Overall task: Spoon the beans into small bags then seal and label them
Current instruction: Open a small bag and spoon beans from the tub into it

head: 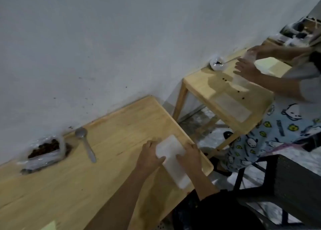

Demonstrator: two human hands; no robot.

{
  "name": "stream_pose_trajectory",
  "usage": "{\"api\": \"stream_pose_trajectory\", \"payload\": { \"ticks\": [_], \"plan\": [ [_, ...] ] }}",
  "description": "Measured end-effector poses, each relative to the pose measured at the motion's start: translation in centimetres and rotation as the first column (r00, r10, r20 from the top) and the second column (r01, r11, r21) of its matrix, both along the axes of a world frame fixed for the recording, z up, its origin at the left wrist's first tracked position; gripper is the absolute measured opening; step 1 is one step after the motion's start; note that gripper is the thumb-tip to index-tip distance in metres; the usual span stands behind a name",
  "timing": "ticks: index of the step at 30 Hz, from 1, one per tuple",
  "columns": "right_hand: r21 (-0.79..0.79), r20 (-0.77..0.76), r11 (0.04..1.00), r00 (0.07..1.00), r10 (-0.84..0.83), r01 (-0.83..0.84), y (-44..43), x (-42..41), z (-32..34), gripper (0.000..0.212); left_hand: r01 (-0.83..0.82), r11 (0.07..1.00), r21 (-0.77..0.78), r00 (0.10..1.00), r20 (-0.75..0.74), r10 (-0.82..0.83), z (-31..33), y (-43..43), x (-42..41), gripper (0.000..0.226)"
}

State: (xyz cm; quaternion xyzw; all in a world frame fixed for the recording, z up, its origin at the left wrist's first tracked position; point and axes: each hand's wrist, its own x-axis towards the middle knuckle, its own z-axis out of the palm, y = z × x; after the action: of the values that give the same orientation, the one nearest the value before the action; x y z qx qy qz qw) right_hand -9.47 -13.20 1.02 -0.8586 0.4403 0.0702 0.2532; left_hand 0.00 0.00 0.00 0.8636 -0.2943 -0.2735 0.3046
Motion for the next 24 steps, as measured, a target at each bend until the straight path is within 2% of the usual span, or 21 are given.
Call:
{"api": "stream_pose_trajectory", "payload": {
  "ticks": [5,8,13,17,19,24],
  "plan": [
    [0.009,-0.002,0.999,0.999,0.038,-0.038,-0.4,-0.1,-0.6,0.041,-0.024,0.999,0.025,0.999,0.026,0.024,-0.9,-0.3,-0.5,0.072],
    [0.015,0.075,1.000,0.997,0.019,-0.020,-0.4,-0.2,-0.4,0.032,-0.056,0.998,0.007,0.997,0.049,0.056,-1.1,-0.4,-0.8,0.072],
    [0.047,0.200,0.999,0.980,-0.009,0.000,-0.4,-0.4,-0.6,0.033,-0.102,0.995,-0.011,0.993,0.055,0.103,-1.3,-0.6,-1.4,0.070],
    [0.050,0.328,0.998,0.943,-0.053,0.039,-0.2,-0.5,0.1,0.015,-0.141,0.990,-0.033,0.988,0.064,0.143,-1.3,-0.7,-1.7,0.070],
    [0.075,0.362,0.996,0.930,-0.069,0.044,-0.2,-0.5,0.3,0.013,-0.159,0.987,-0.035,0.985,0.066,0.161,-1.4,-0.8,-1.9,0.070],
    [0.139,0.445,0.990,0.894,-0.041,-0.024,-0.6,-0.7,-0.1,0.012,-0.171,0.984,-0.058,0.983,0.065,0.175,-1.3,-0.8,-2.0,0.070]
  ]
}}
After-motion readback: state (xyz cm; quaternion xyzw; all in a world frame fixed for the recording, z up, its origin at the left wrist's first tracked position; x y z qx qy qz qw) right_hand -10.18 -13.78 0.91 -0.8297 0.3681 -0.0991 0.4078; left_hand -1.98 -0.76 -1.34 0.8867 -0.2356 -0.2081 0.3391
